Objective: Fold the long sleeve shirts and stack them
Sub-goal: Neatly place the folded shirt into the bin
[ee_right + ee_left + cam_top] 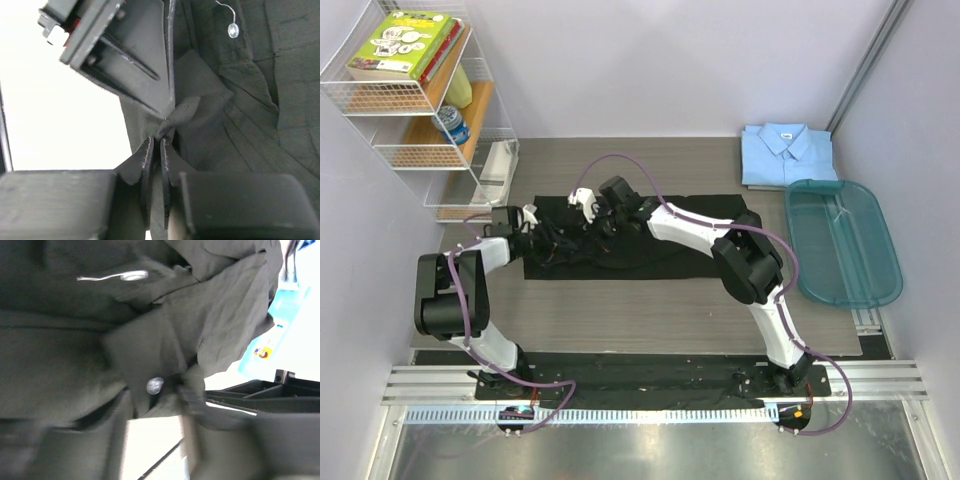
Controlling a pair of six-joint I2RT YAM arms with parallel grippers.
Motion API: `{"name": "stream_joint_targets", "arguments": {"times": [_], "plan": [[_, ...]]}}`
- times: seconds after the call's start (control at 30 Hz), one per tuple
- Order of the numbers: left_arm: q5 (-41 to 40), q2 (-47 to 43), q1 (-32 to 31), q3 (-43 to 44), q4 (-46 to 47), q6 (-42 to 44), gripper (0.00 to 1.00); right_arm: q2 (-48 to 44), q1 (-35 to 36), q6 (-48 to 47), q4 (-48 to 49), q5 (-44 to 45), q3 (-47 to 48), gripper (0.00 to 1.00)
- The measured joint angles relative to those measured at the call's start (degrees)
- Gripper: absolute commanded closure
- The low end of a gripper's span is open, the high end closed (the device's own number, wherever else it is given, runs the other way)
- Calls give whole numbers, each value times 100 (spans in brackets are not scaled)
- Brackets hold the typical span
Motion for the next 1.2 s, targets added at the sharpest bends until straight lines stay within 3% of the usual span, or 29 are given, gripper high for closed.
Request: {"name": "stream_joint_targets", "arguments": {"times": [0.03, 0.07, 0.17, 0.23, 0.27, 0.37, 0.5, 0.67, 0.8, 0.9, 1.07, 1.2], "plan": [[31, 17, -13, 0, 48, -39, 76, 0, 0, 24, -2, -20, 0, 70], [50, 22, -26, 0, 72, -55, 86, 0, 2, 48, 2, -33, 2, 66], [131, 26, -52, 11, 122, -94, 100, 0, -7, 122, -2, -68, 2, 52], [160, 26, -57, 33, 114, -101, 100, 0, -90, 192, -7, -125, 2, 40], [173, 26, -66, 52, 105, -90, 100, 0, -131, 238, -33, -181, 7, 27], [164, 26, -190, 313, -177, 162, 100, -20, -466, 387, -278, -459, 111, 13], [-7, 0, -721, 911, -721, 793, 100, -299, -1300, 544, -560, -737, 122, 5], [-332, -26, -1587, 2076, -1611, 2085, 100, -1023, -2529, 560, -962, -826, 96, 4], [-603, 11, -1683, 3021, -2441, 3143, 100, -1609, -3364, 461, -1220, -817, -177, 6], [-780, 107, -1646, 3530, -2874, 3941, 100, -1818, -3624, 258, -1471, -776, -461, 17], [-1034, 382, -1526, 3790, -3580, 5014, 100, -1812, -3788, -144, -2000, -553, -1058, 52], [-1204, 575, -1270, 3790, -3936, 5615, 100, -1812, -3818, -376, -2223, -337, -1606, 58]]}}
